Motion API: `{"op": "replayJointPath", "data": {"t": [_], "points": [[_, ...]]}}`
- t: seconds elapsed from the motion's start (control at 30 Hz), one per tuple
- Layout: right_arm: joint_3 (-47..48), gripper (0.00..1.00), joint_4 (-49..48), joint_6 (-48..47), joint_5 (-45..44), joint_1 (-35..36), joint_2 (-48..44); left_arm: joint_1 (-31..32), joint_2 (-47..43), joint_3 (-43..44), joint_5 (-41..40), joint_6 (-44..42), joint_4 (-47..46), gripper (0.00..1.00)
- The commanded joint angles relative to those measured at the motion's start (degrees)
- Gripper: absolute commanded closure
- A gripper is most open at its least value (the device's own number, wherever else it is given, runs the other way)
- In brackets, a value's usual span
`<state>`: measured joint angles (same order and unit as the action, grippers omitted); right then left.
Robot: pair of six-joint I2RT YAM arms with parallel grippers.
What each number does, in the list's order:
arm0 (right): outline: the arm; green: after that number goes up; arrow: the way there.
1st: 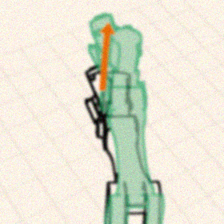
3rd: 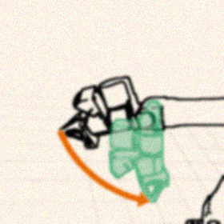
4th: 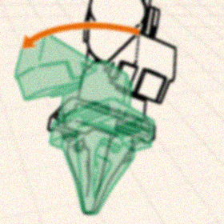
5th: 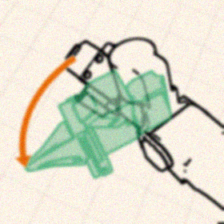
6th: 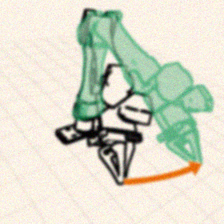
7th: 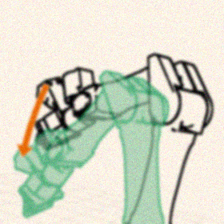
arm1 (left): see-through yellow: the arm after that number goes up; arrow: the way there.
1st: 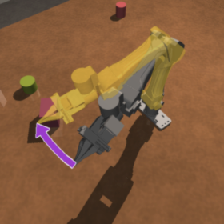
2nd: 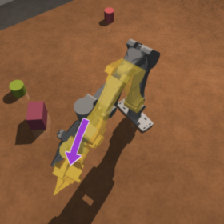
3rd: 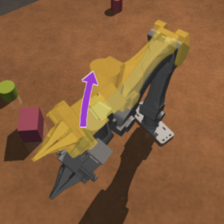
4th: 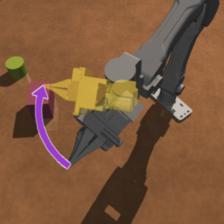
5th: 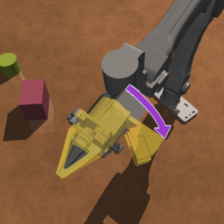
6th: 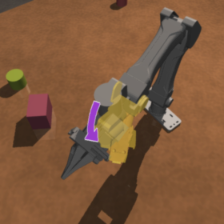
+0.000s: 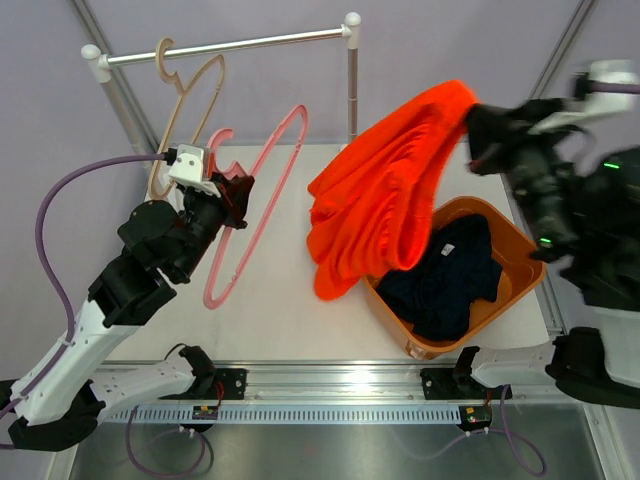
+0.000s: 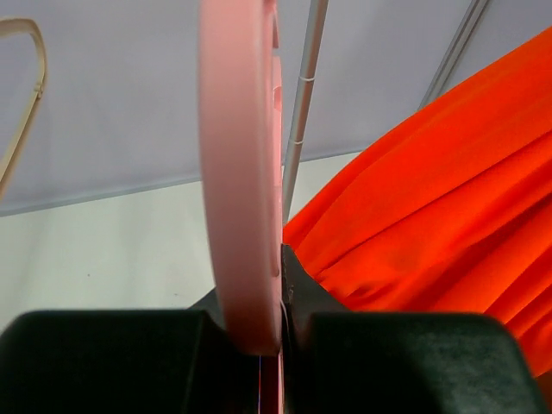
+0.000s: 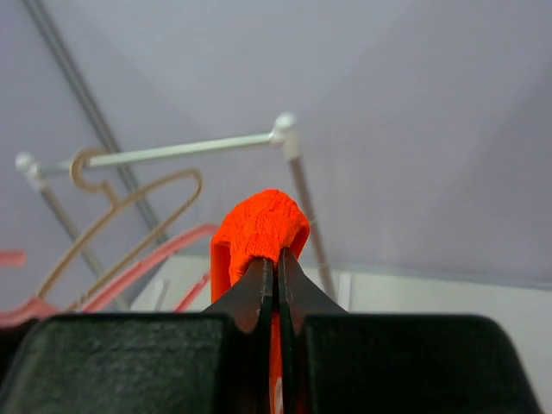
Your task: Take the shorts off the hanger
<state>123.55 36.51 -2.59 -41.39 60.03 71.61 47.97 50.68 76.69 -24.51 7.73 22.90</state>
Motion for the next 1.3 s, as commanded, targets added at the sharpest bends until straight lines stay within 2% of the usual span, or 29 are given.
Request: {"op": "replayJointPath", "data": {"t": [0.0, 0.13, 0.27, 0.6, 0.9, 1.03, 1.1, 1.13, 1.2, 1.27], "points": [[-3.0, 1.00, -15.1, -10.0, -11.1, 0.2, -10.1, 0.2, -1.1, -1.0, -2.1, -0.5, -1.3, 1.00], [-13.5, 1.00, -24.5, -13.2, -14.0, 0.2, -20.0, 0.2, -0.8, -1.1, -1.0, -0.3, -0.9, 1.00], [-16.4, 1.00, -25.2, -13.9, -15.9, 0.2, -22.3, 0.2, 0.1, -0.8, -0.2, 0.1, -0.7, 1.00], [-16.5, 1.00, -17.5, -10.2, -15.1, 0.2, -14.5, 0.2, 0.7, -0.7, 0.2, 0.0, -0.2, 1.00], [-15.6, 1.00, -17.1, -10.5, -16.0, 0.1, -11.1, 0.2, 0.7, -0.6, 0.4, 0.1, 0.2, 1.00], [-18.5, 1.00, -12.9, -4.6, -18.7, 0.2, -13.3, 0.2, 0.7, -0.4, 0.6, 0.2, 0.1, 1.00], [-21.0, 1.00, -5.3, 0.3, -19.0, 0.1, -14.9, 0.2, 0.7, -0.4, 0.7, 0.2, 0.3, 1.00], [-22.2, 1.00, -2.3, 6.9, -19.0, 0.1, -15.4, 0.2, 0.9, 0.0, 0.8, 0.1, 0.4, 1.00], [-27.7, 1.00, 3.3, 12.5, -19.3, 0.1, -17.0, 0.2, 1.2, 0.3, 0.7, -0.1, 1.0, 1.00], [-31.9, 1.00, 12.2, 22.9, -21.8, 0.1, -18.4, 0.2, 1.4, 0.7, 0.6, -0.3, 1.1, 1.00]]}}
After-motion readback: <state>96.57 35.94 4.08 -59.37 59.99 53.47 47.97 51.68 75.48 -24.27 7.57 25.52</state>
